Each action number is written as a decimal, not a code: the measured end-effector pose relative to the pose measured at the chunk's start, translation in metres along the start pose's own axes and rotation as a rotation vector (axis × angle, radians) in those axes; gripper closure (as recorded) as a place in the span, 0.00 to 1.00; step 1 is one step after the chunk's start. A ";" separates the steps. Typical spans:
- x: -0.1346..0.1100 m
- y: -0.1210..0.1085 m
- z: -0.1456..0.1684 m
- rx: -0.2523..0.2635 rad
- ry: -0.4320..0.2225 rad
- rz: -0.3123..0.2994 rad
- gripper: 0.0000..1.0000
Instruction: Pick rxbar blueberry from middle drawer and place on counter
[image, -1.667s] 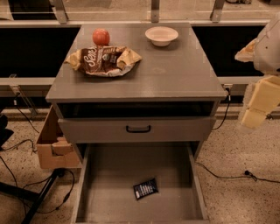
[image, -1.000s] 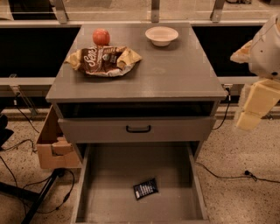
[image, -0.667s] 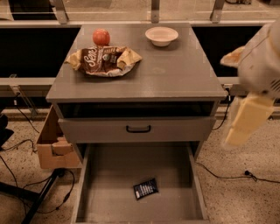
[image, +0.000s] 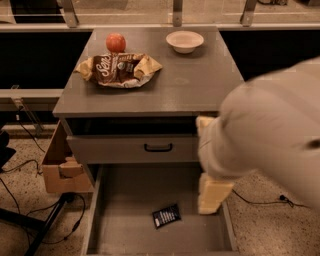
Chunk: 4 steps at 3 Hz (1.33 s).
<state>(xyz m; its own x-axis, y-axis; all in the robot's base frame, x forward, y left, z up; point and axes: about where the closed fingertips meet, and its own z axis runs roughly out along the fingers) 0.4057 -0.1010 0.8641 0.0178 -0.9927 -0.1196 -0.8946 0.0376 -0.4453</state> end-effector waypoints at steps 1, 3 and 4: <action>-0.004 0.033 0.082 -0.055 0.032 -0.016 0.00; -0.003 0.061 0.173 -0.132 0.053 0.008 0.00; 0.002 0.063 0.197 -0.145 0.079 0.000 0.00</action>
Offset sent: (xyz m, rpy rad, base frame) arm 0.0359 0.0382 -0.2656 -0.0491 0.2175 -0.0023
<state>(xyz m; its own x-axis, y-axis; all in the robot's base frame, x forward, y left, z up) 0.4373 -0.0783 0.6614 -0.0128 -0.9988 -0.0466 -0.9498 0.0267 -0.3118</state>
